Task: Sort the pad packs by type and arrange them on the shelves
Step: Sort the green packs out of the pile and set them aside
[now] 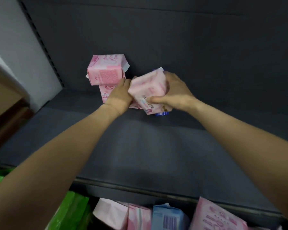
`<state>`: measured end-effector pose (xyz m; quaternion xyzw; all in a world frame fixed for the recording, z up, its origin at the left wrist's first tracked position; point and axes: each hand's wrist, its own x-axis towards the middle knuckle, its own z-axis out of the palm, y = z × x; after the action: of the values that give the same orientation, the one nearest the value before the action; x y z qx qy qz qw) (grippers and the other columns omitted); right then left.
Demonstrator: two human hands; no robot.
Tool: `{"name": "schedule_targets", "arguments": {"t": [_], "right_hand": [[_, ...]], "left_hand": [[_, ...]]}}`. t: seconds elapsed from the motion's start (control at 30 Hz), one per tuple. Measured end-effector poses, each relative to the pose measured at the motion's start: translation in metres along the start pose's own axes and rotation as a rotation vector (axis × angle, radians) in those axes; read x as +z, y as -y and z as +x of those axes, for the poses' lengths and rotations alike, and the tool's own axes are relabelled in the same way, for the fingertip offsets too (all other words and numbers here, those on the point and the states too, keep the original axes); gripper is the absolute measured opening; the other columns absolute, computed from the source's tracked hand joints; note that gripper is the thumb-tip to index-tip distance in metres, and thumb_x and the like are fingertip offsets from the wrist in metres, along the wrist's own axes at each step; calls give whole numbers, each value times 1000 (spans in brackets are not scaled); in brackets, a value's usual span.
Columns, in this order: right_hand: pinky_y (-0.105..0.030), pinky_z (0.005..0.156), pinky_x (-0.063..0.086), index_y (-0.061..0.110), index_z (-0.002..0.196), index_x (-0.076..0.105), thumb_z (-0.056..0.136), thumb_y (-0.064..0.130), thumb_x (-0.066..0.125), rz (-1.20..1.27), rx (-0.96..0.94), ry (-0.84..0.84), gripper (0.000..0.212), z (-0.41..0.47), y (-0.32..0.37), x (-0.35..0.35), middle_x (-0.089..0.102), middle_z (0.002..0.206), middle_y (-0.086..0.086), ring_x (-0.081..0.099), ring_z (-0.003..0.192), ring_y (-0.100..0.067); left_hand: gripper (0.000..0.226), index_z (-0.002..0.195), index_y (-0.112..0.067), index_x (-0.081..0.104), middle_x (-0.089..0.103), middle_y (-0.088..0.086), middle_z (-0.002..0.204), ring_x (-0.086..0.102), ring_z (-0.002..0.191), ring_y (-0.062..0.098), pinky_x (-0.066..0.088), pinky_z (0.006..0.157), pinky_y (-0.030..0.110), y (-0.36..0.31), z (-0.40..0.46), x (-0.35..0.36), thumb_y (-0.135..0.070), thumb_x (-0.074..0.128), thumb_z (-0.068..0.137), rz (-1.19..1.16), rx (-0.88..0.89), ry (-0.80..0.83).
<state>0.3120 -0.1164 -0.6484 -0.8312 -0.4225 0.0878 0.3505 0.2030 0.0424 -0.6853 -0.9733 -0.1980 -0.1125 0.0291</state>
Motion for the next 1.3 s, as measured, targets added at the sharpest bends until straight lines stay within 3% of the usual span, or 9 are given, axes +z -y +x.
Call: {"name": "schedule_targets", "arguments": {"t": [0.1,0.27,0.47,0.57,0.67,0.77,0.97,1.07,1.3], "right_hand": [[-27,87,47,17,116,54,63,42,84,48,77,-146,66,-1,-15,-9,58,115,4,57,105,-13],[-24,78,50,20,106,51,67,32,84,190,213,-306,52,-17,-33,-26,63,110,4,60,95,-9],[-15,65,47,18,113,52,68,30,82,179,213,-222,55,-48,-61,-62,65,100,11,63,89,-3],[-31,80,51,26,101,56,56,45,78,-169,41,-54,54,-49,-67,-79,61,99,6,56,93,-13],[-46,111,28,21,120,49,55,48,79,-704,-215,199,76,-51,-72,-90,22,148,-5,16,135,-24],[-52,113,23,26,130,40,65,41,75,-1048,-372,453,76,-48,-80,-95,-20,155,2,-11,144,-32],[-68,109,4,32,135,31,76,29,67,-1522,-512,456,69,-32,-86,-101,-35,150,-14,-26,139,-42],[-74,106,2,36,135,32,77,33,69,-1621,-559,422,69,-18,-88,-91,-23,154,-15,-22,140,-45],[-66,96,35,26,106,61,53,16,80,-1535,-594,165,58,-34,-103,-89,37,142,-19,30,127,-44]], "left_hand": [[72,145,5,24,32,24,139,34,126,36,28,104,36,3,-8,-1,-19,63,89,1,28,-29],[64,110,2,58,54,22,107,52,95,38,51,72,46,8,-23,2,-23,82,57,11,217,-186],[75,113,-6,52,58,5,101,54,98,29,36,91,35,-19,-30,-7,-59,66,62,-146,92,-180],[70,124,-13,42,56,1,103,56,97,25,37,79,30,-35,-24,-18,-50,71,71,-341,-128,-99],[79,139,-24,31,54,1,123,55,109,24,40,78,29,-46,-11,-21,-49,69,75,-421,-148,-48],[79,140,-29,31,51,2,128,54,113,25,45,89,34,-56,-6,-18,-50,68,74,-395,-110,48],[82,145,-30,28,49,5,130,49,117,26,40,94,33,-72,-11,-6,-48,68,75,-351,-54,87],[82,146,-30,27,49,5,130,48,118,26,38,94,32,-79,-9,-3,-51,66,77,-299,-45,92],[81,149,-30,25,49,8,131,45,118,30,39,92,35,-95,-11,8,-52,61,80,-215,-97,54]]}}
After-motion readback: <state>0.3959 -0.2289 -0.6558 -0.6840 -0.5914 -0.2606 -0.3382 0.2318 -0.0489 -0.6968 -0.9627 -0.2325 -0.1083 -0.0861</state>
